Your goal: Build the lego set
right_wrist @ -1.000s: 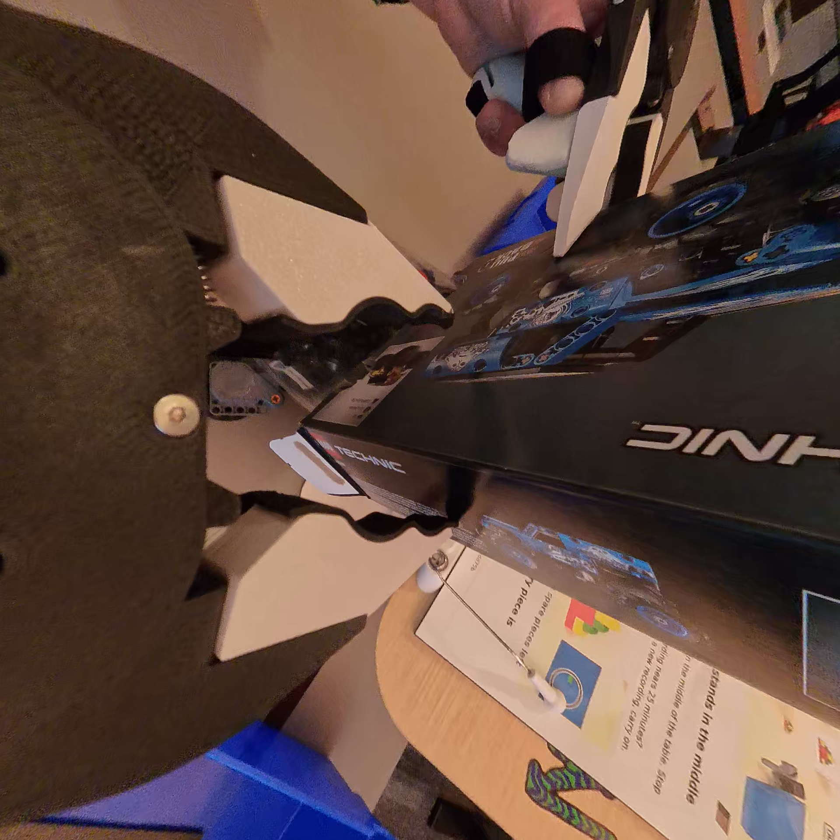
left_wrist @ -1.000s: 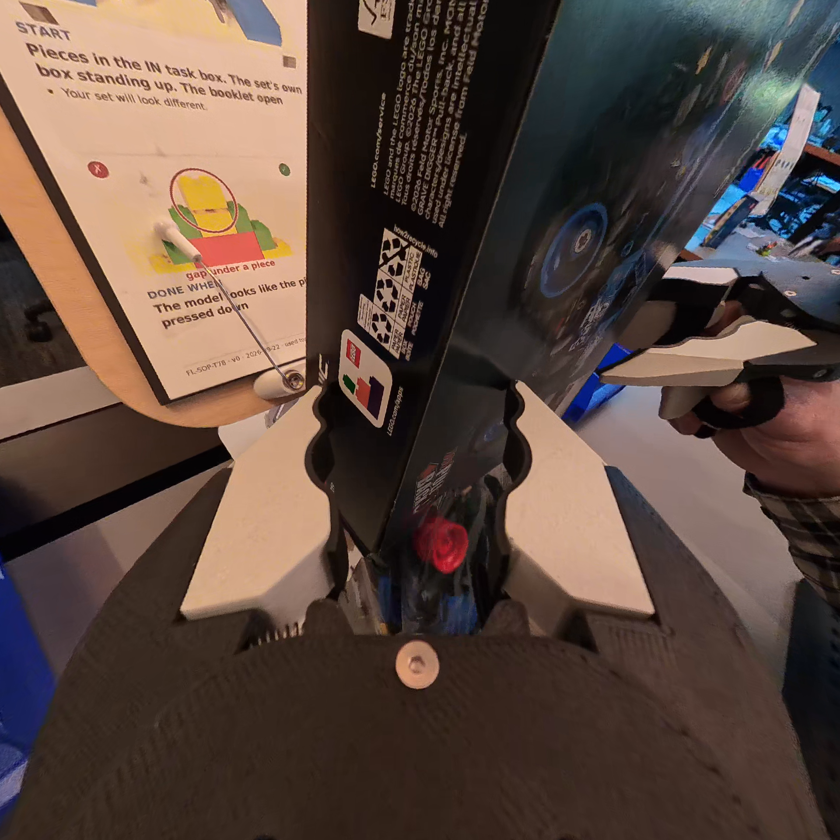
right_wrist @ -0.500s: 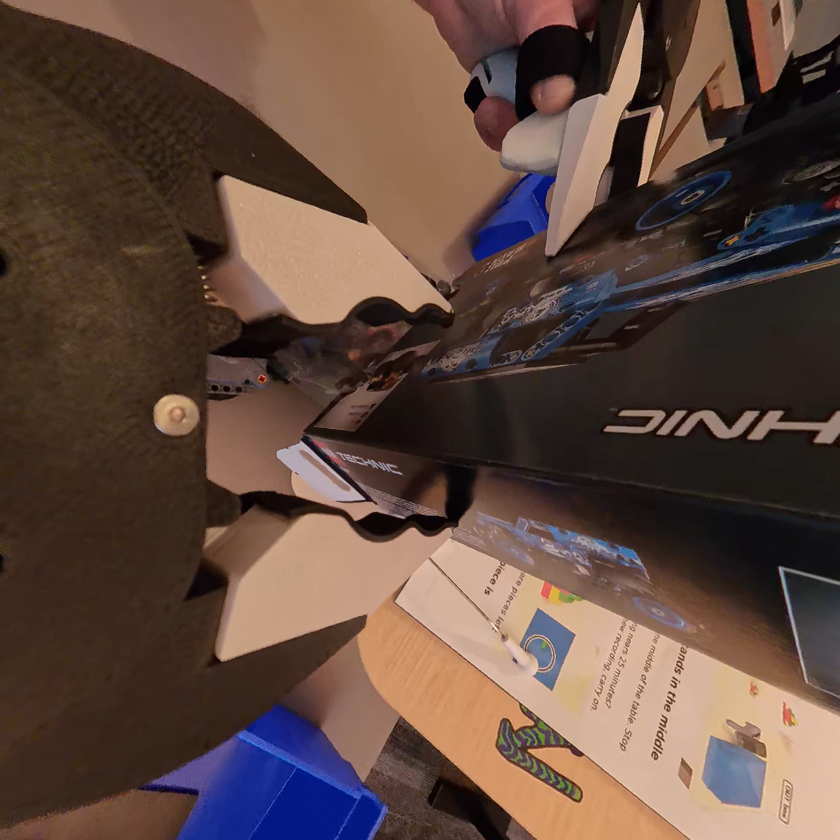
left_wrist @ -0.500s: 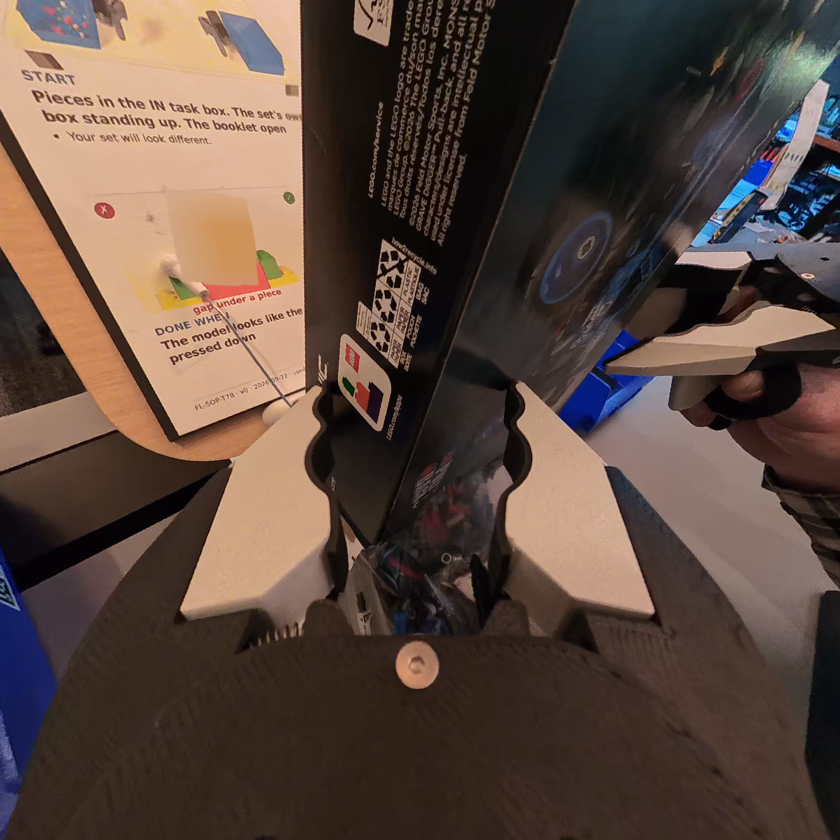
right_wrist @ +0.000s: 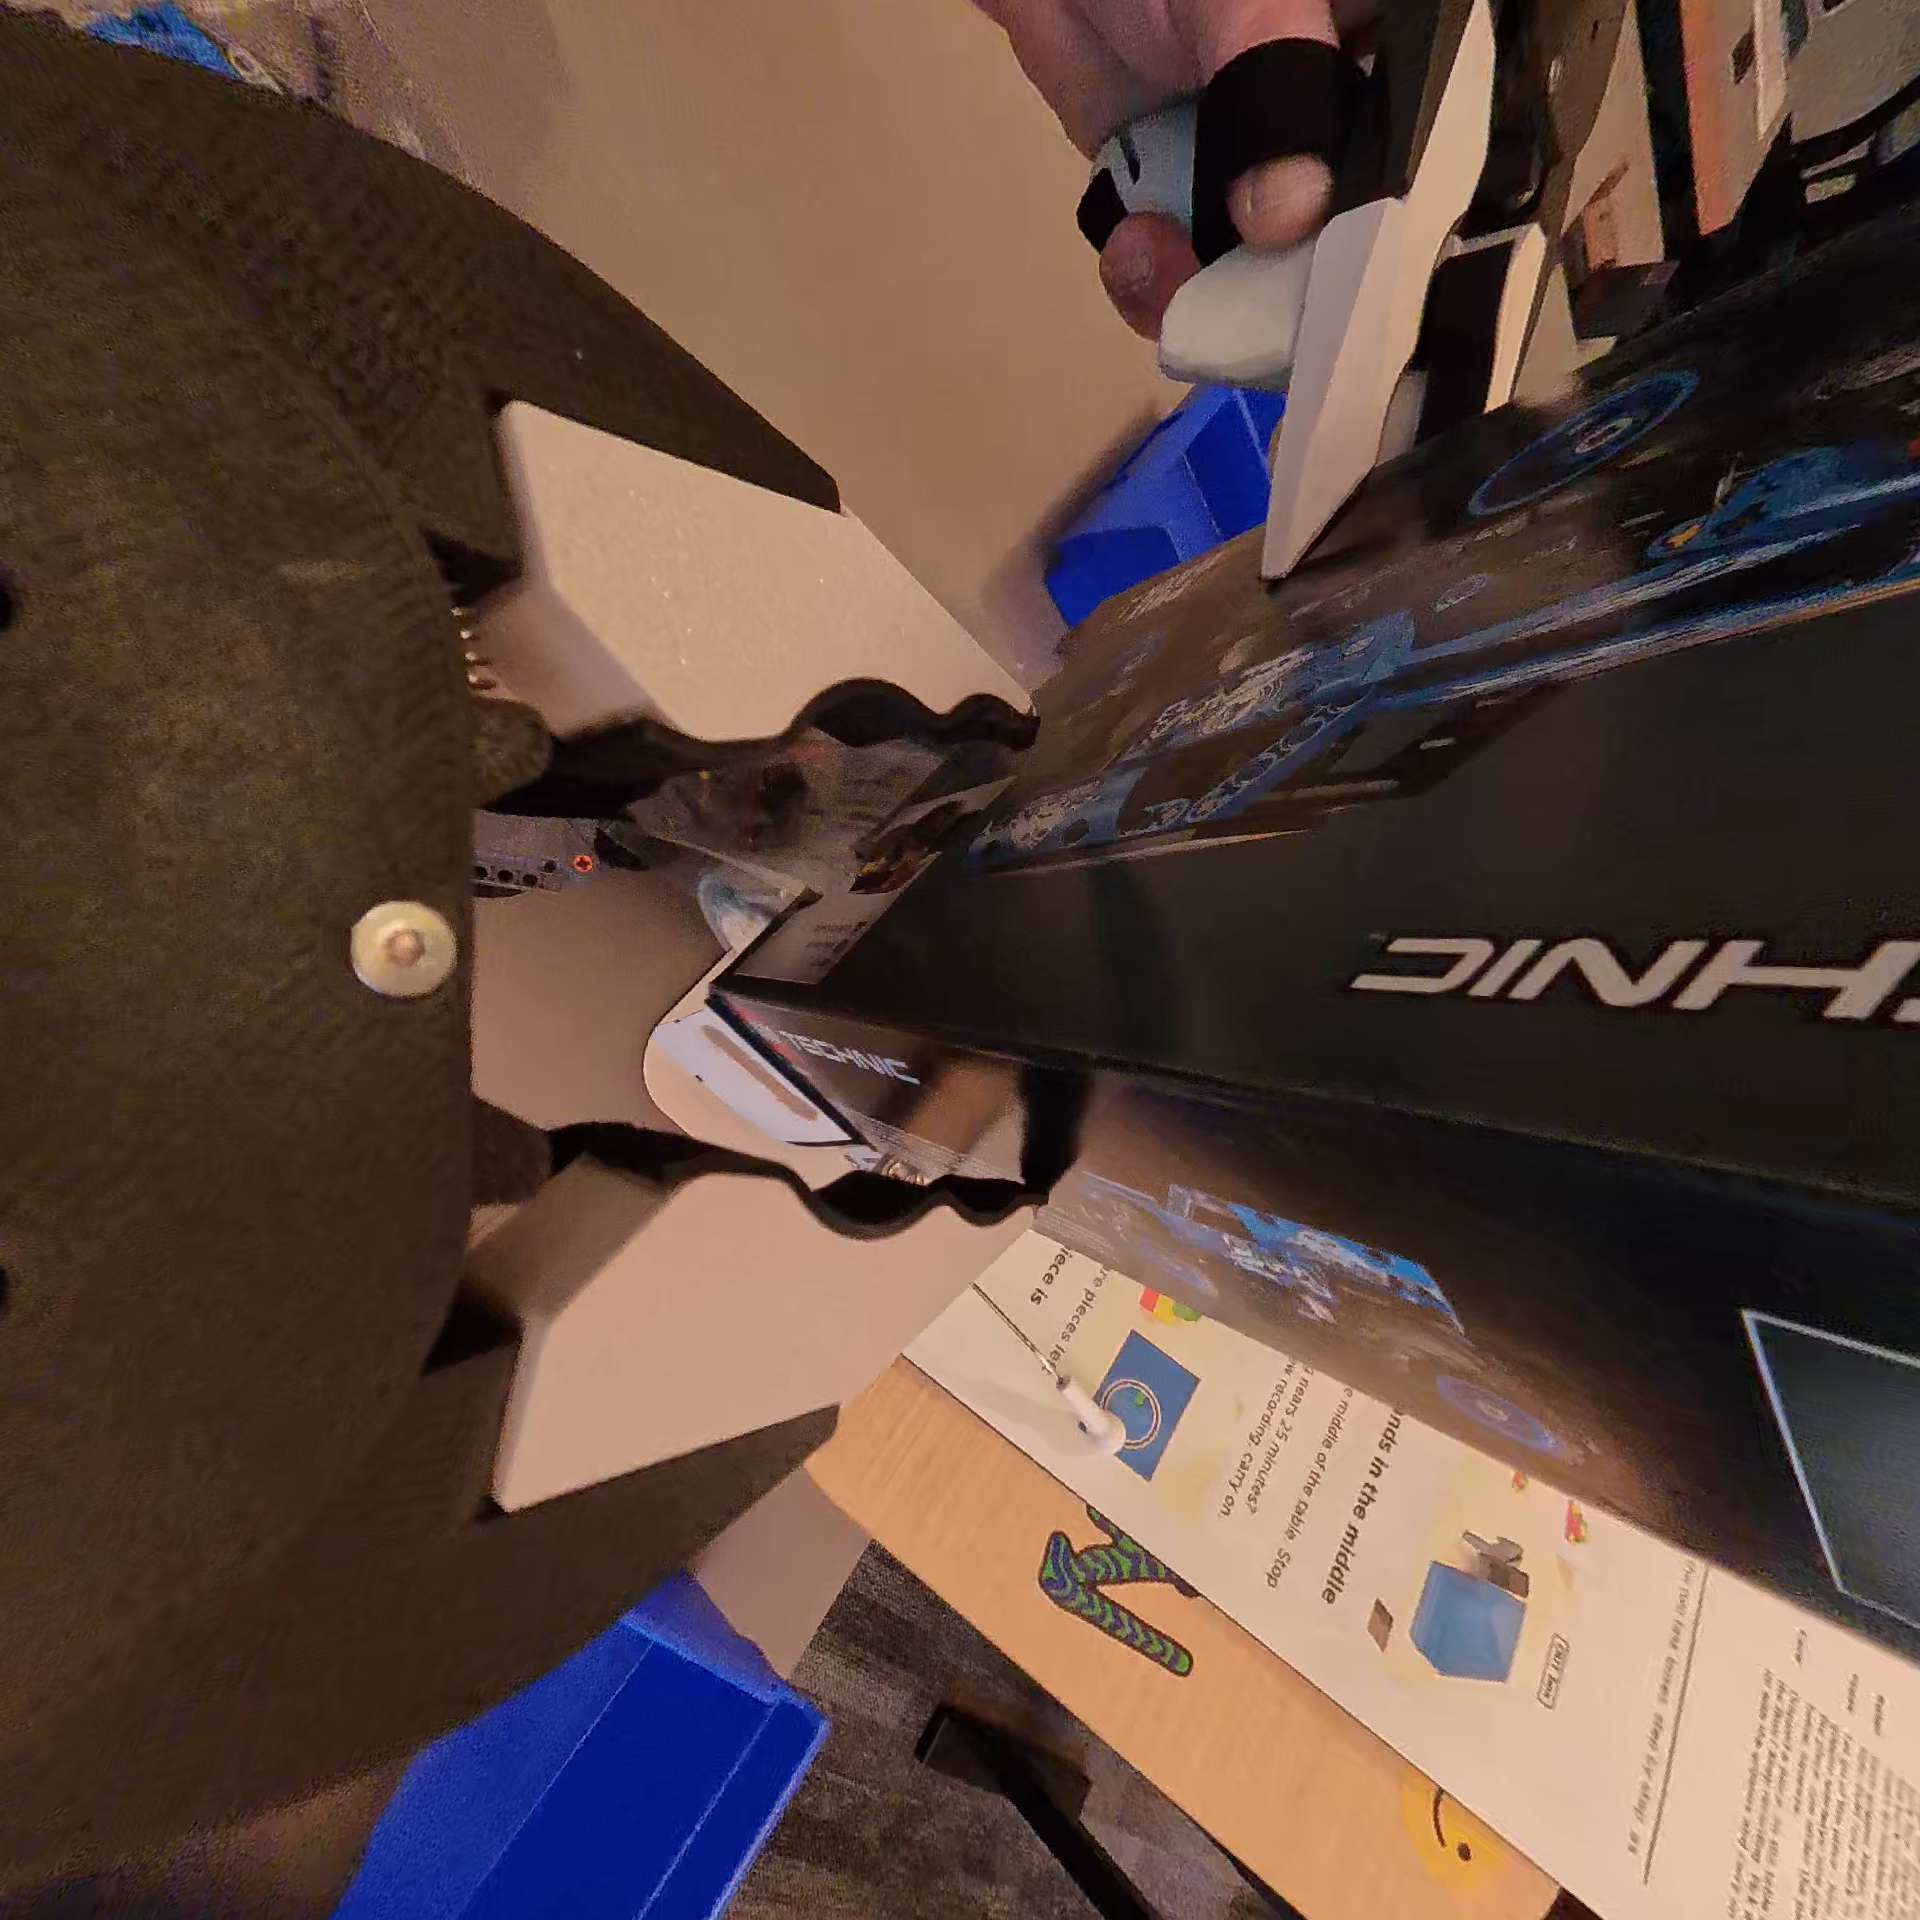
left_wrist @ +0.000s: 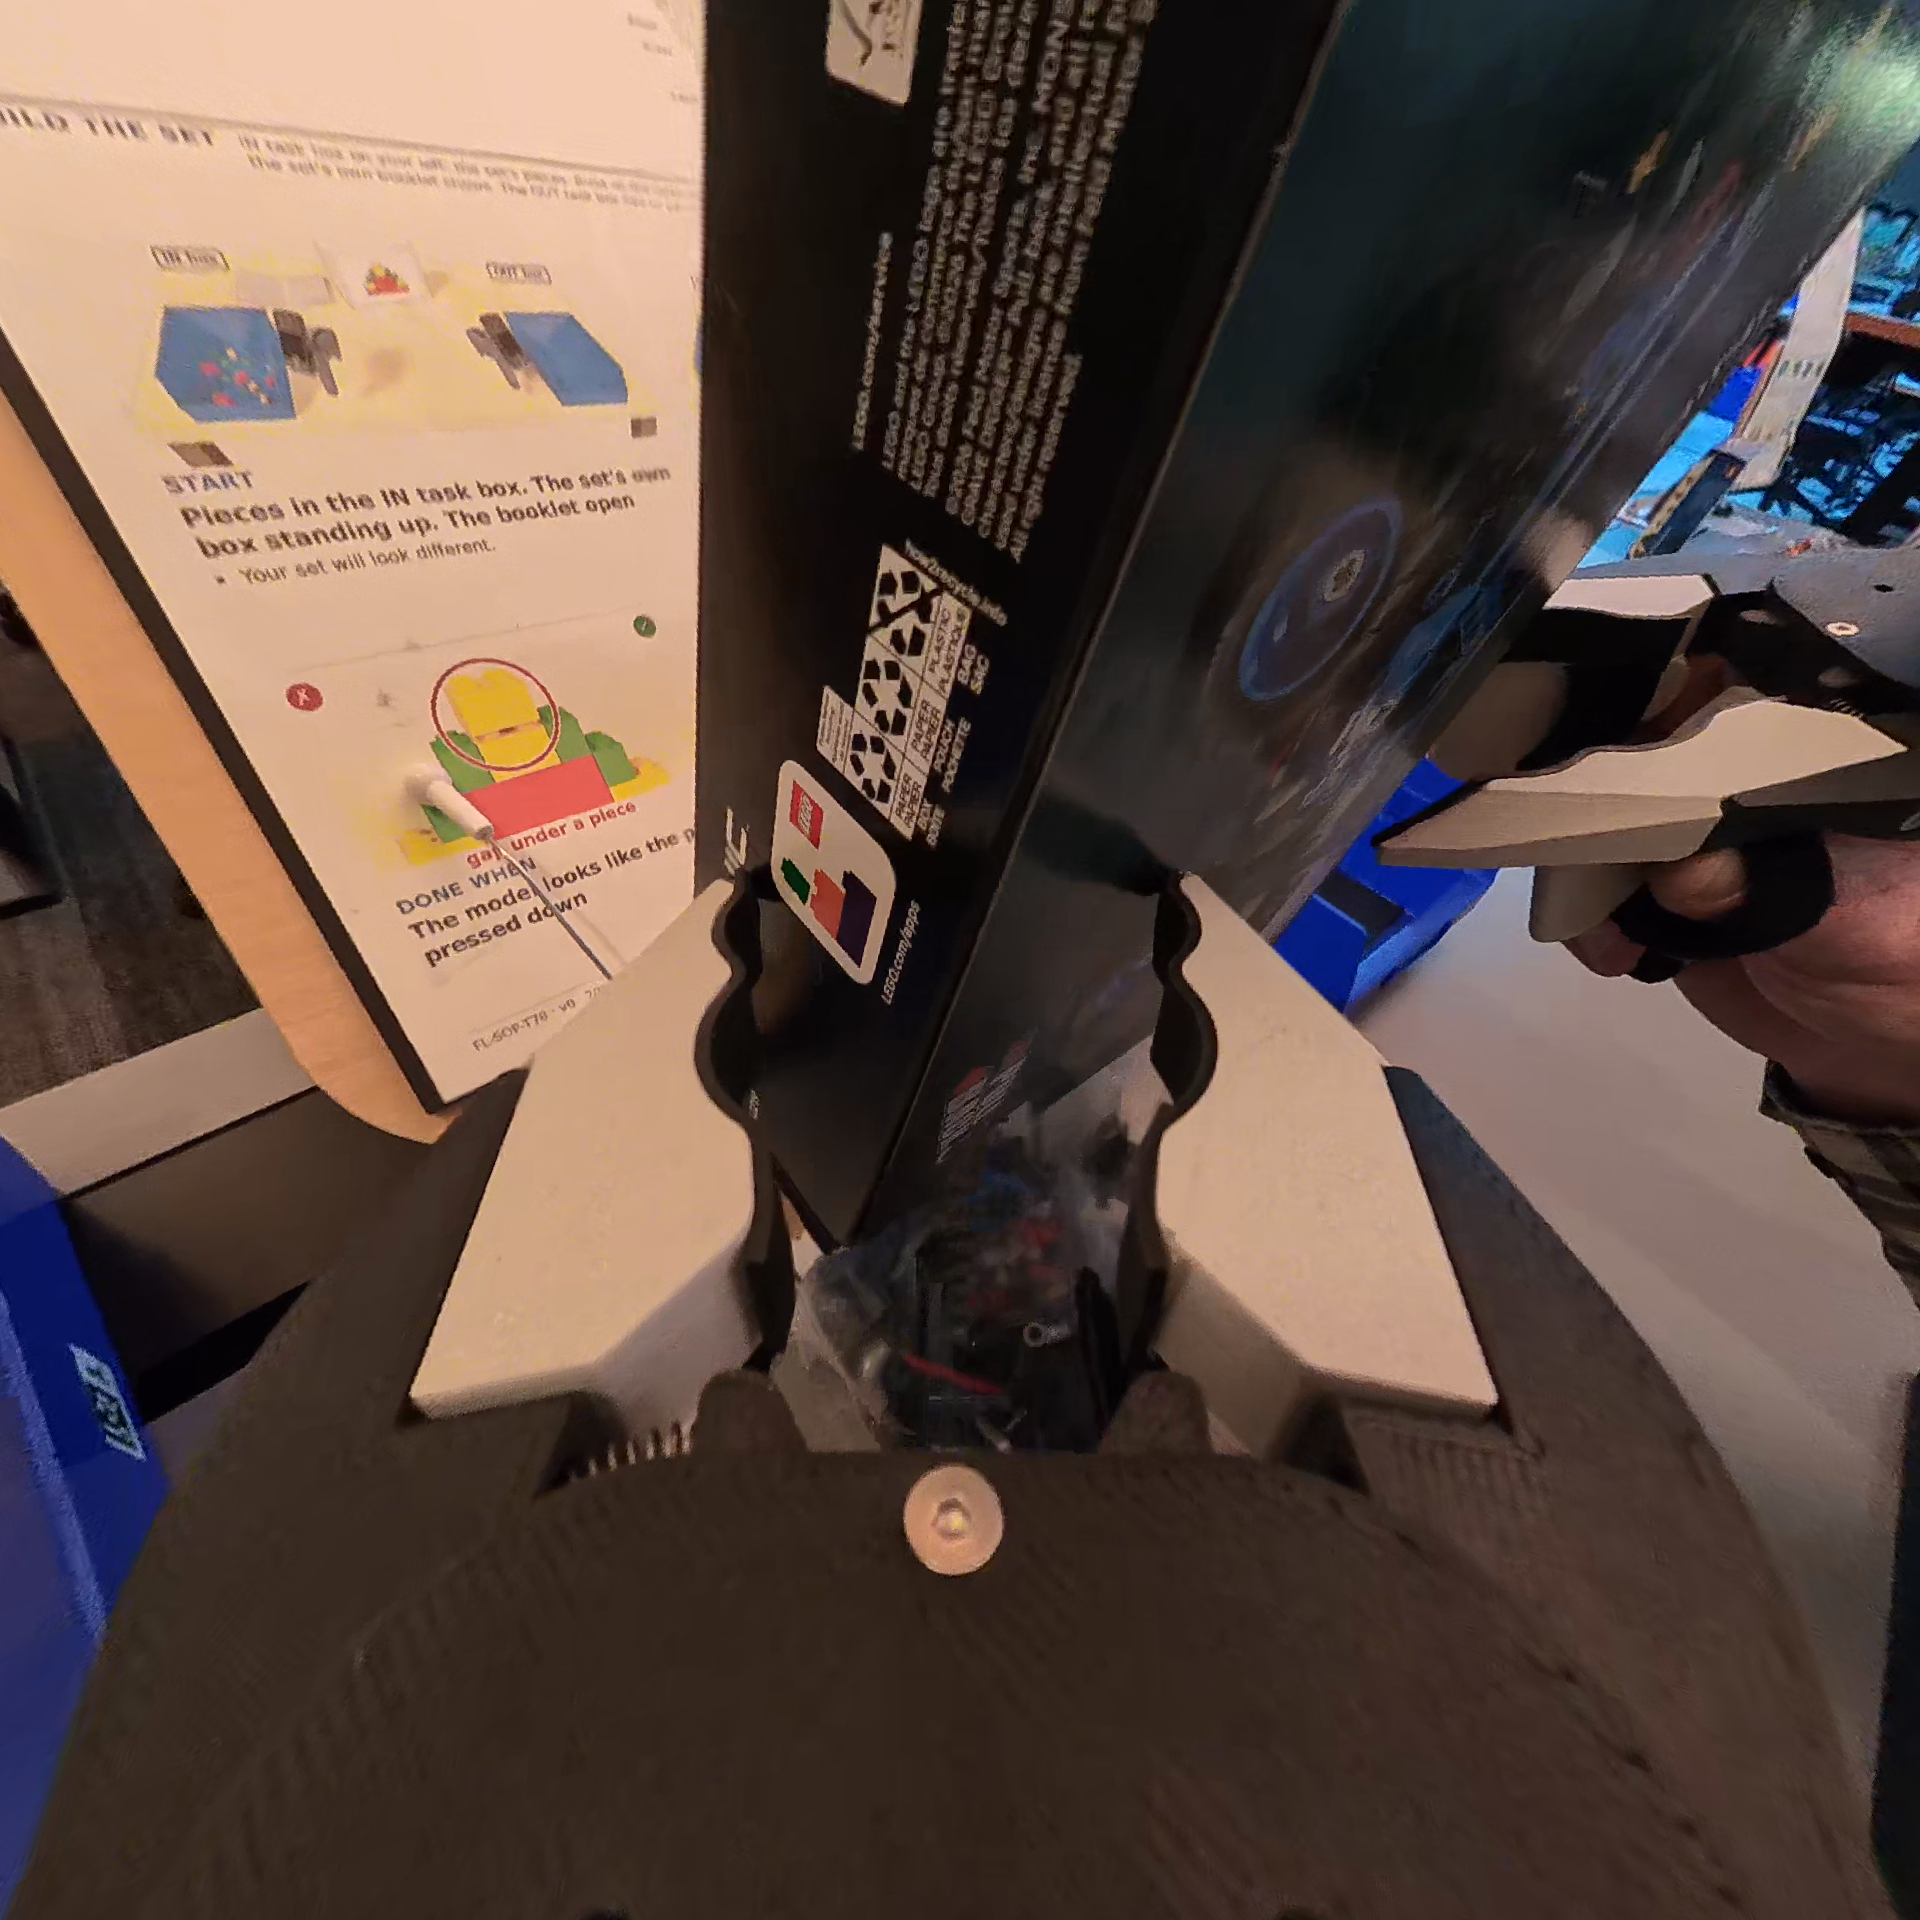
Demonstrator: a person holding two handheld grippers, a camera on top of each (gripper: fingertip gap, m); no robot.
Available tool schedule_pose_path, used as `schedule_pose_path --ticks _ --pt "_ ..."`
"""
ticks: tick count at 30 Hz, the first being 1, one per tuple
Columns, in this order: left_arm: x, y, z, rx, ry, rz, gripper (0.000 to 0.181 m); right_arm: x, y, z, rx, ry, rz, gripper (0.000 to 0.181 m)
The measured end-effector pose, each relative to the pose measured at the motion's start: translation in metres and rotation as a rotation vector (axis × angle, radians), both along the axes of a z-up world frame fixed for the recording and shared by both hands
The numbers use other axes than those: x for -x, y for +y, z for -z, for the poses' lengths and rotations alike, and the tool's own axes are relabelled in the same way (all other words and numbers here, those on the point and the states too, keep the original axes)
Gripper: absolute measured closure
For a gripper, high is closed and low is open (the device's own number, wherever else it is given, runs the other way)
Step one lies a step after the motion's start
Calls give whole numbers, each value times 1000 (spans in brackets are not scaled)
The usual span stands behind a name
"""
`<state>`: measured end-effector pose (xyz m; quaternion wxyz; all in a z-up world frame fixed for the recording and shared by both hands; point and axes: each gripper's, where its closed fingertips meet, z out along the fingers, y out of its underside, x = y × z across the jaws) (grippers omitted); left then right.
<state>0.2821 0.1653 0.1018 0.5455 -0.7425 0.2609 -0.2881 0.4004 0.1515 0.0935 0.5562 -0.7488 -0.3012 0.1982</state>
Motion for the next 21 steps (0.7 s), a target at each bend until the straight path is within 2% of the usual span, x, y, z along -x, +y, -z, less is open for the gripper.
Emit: schedule_pose_path --ticks 10,21 --pt "-3 -3 -8 -34 24 4 107 -2 -4 -8 -24 -13 2 99" --pt "-11 -12 -38 -102 8 29 107 -8 -13 -45 -126 -30 25 96"
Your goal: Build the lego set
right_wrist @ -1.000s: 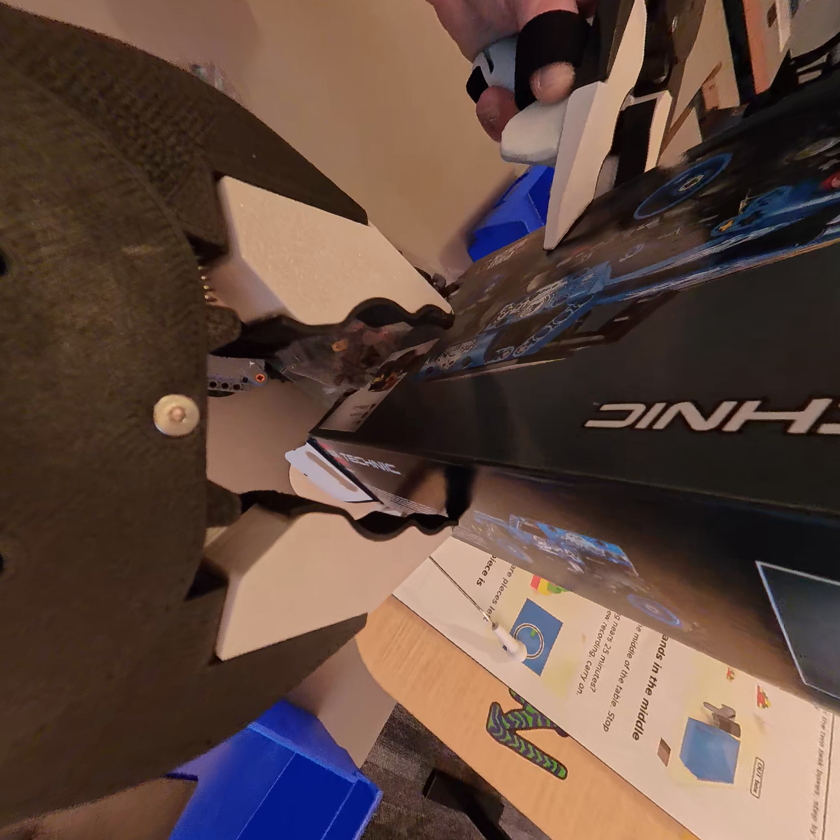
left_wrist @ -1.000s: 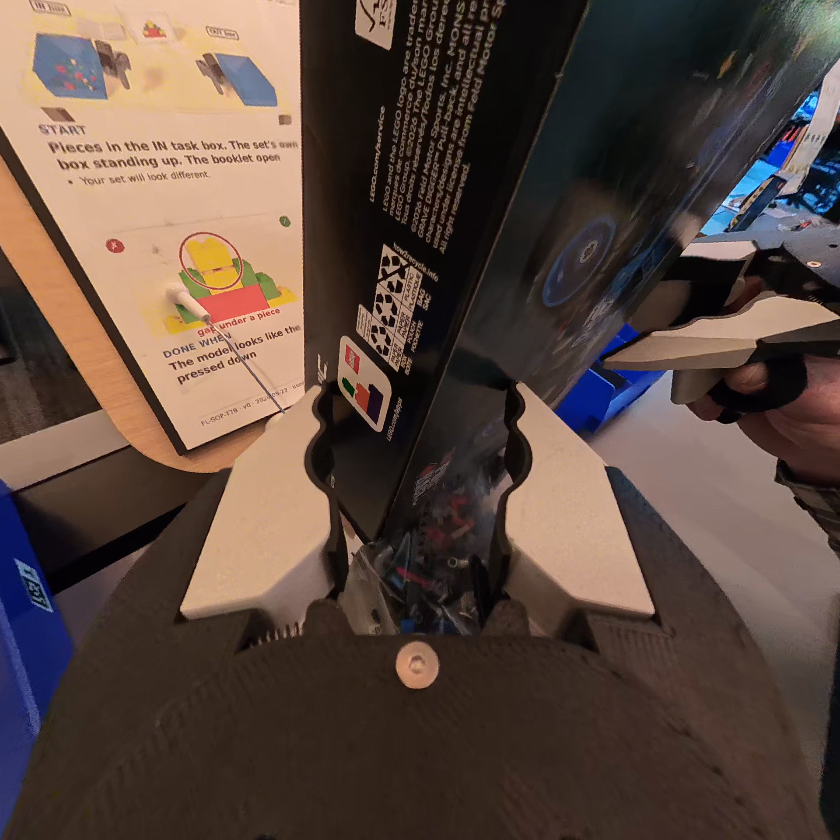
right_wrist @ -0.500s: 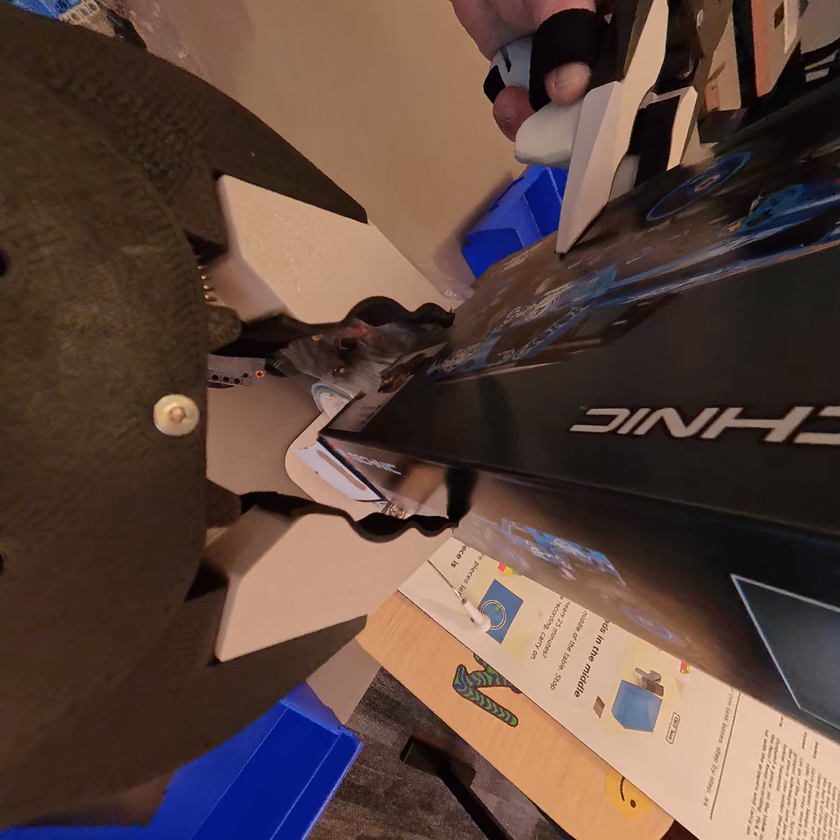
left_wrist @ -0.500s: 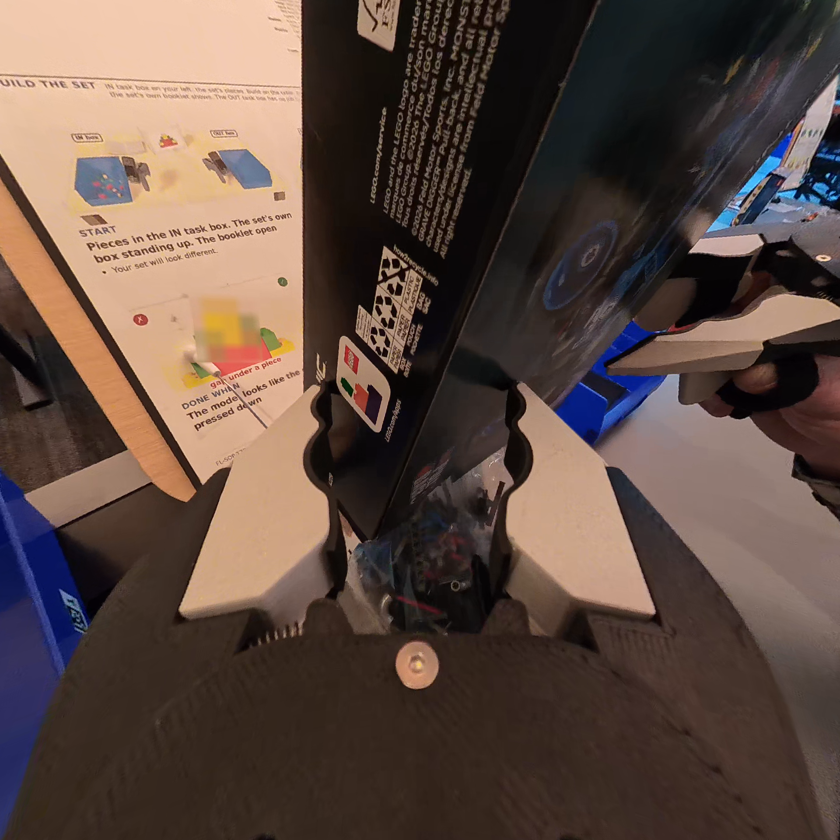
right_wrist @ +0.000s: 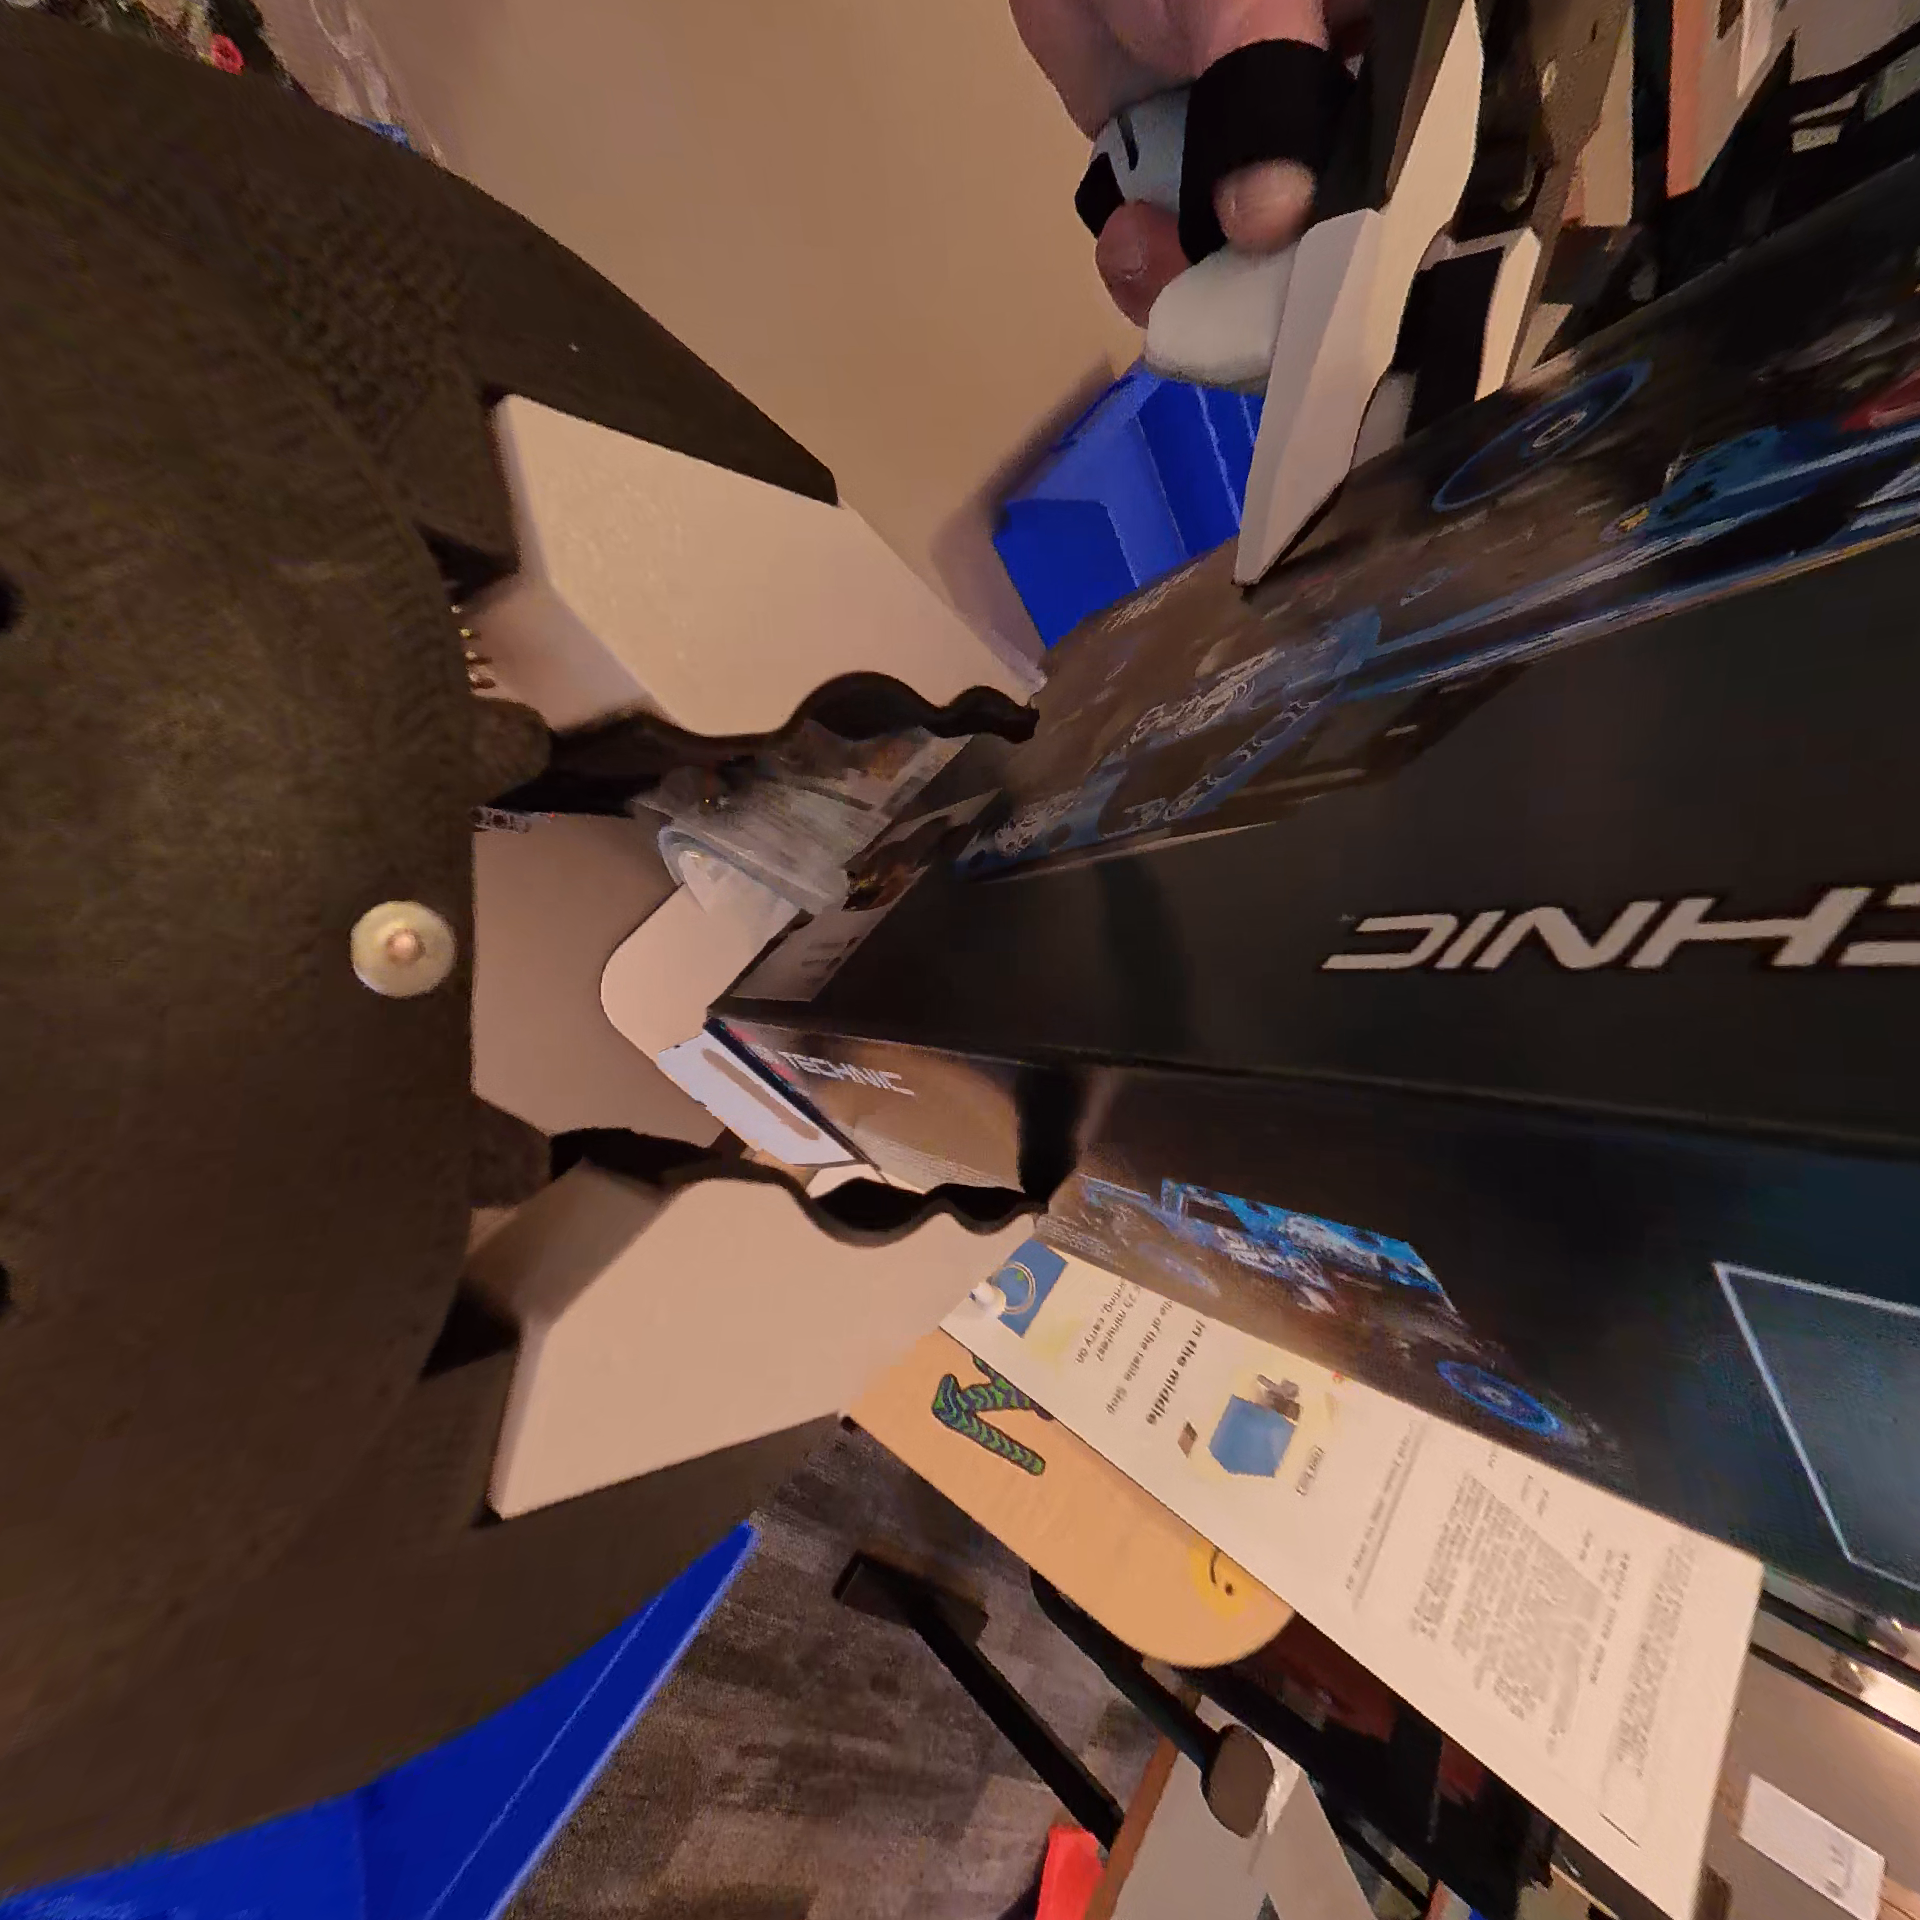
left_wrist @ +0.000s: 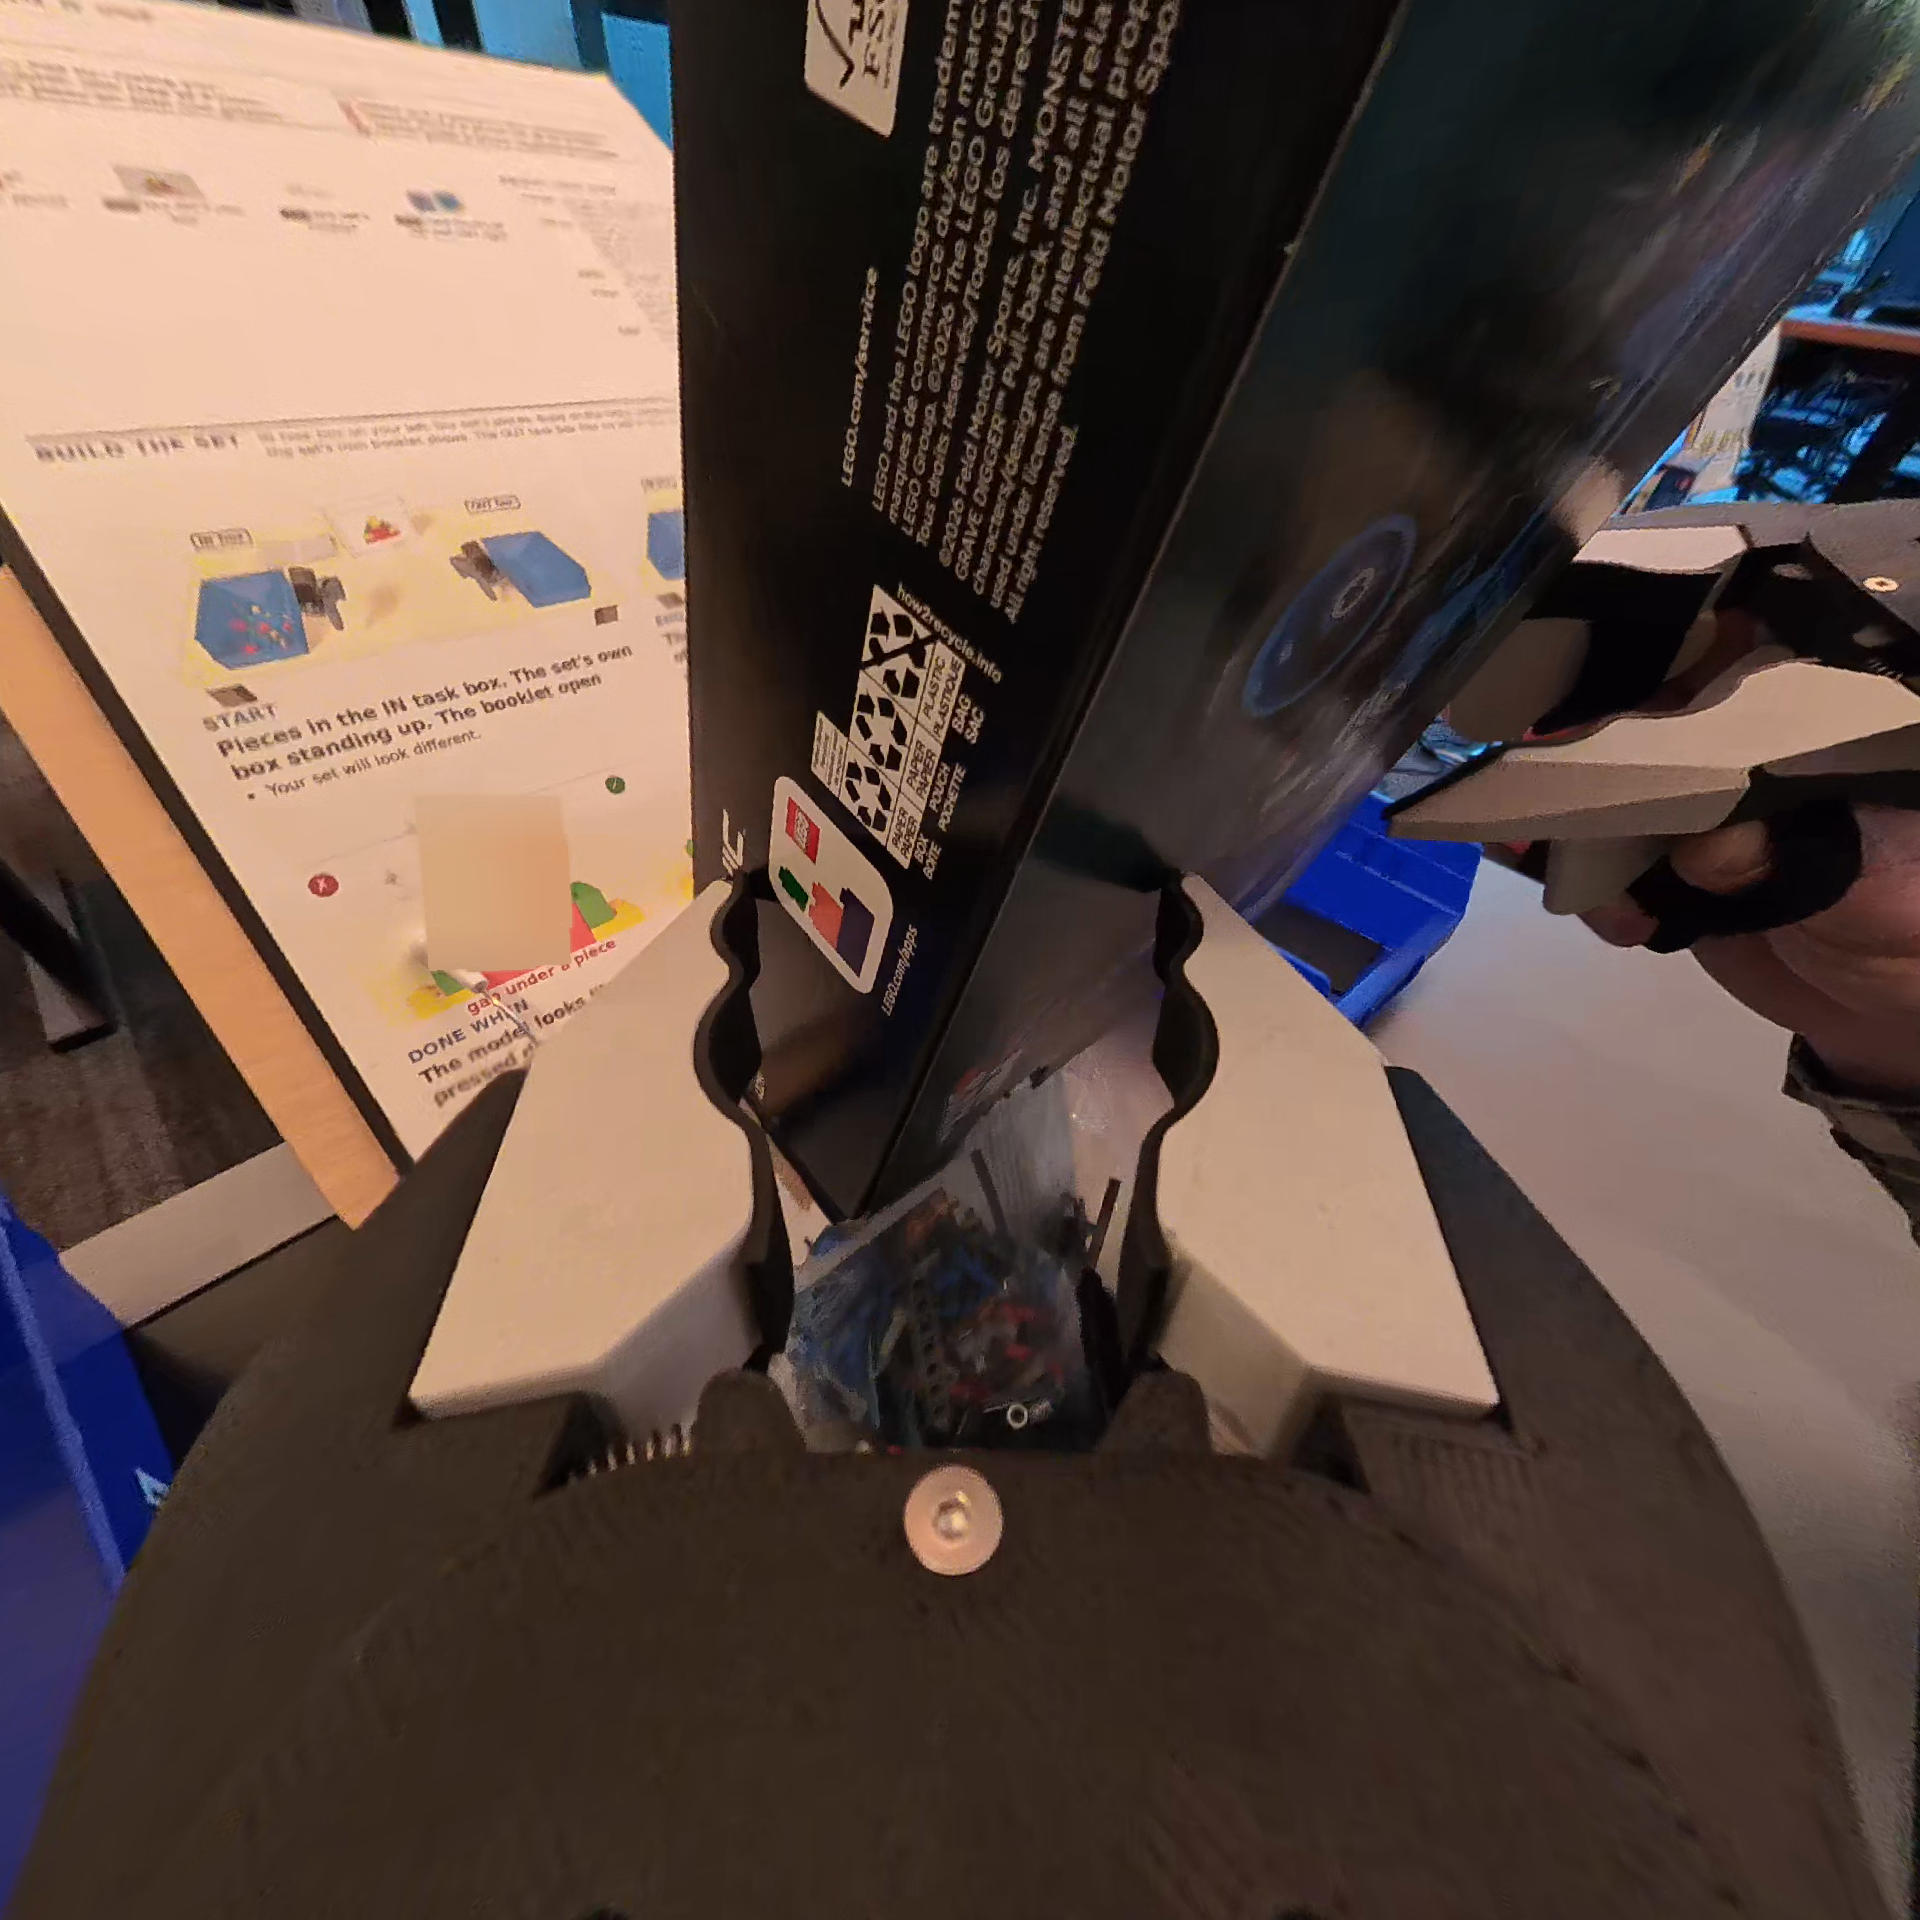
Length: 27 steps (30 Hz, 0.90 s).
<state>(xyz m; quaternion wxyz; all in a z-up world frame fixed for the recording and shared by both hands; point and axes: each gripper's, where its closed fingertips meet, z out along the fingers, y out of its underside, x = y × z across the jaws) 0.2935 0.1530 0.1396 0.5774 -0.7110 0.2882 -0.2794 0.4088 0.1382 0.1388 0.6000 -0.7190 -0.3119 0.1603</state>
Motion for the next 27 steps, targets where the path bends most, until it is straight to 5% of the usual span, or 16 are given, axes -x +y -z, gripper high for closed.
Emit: schedule_pose_path --ticks 15,21,27 --pt "-9 -67 -75 -258 -65 131 110 -18 -68 -72 -235 23 -26 102" --pt "4 -112 -16 -407 95 156 110 -13 -129 -37 -280 68 -184 117" --pt "8 -142 101 -353 308 215 115 -18 -164 74 -140 44 -270 117"
